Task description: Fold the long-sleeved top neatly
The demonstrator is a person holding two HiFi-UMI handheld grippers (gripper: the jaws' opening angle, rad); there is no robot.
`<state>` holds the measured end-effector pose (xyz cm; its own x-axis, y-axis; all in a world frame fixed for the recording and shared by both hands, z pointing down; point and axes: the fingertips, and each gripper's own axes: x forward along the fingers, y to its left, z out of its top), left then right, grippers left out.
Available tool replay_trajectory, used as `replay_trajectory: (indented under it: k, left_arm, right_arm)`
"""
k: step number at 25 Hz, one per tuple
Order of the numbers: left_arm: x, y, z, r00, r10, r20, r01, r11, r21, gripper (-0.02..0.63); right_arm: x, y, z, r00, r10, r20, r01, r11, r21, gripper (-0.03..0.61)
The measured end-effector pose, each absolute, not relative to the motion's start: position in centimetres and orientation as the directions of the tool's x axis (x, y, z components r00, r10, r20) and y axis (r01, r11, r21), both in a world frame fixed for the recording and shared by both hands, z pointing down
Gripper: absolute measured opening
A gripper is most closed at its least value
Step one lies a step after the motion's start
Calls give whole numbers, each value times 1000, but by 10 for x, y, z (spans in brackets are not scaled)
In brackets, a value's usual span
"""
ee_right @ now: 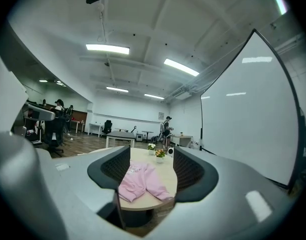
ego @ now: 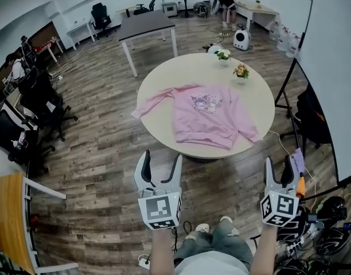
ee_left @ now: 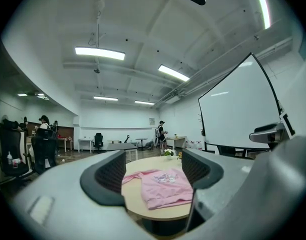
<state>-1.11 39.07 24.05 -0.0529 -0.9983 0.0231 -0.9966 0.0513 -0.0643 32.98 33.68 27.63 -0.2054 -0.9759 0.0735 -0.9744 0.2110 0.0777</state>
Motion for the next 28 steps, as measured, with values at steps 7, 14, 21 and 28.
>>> replay_trajectory:
  k: [7, 14, 21, 28]
  left_arm:
    - [-15, 374, 252, -53, -997, 48, -997, 50, -56, 339]
    - [-24, 334, 261, -80, -995, 66, -996, 76, -53, 339]
    - [-16, 280, 259, -95, -993, 70, -994, 92, -53, 339]
    - [-5, 219, 256, -112, -991, 79, -992, 107, -67, 339]
  right_arm:
    - [332, 319, 288, -187, -977, 102, -979, 194, 66, 265]
    - [327, 269, 297, -200, -972, 124, -976, 208, 62, 249]
    - [325, 207, 298, -230, -964, 133, -969, 240, 65, 249]
    - [332, 139, 301, -256, -956, 145, -962, 267, 61, 249]
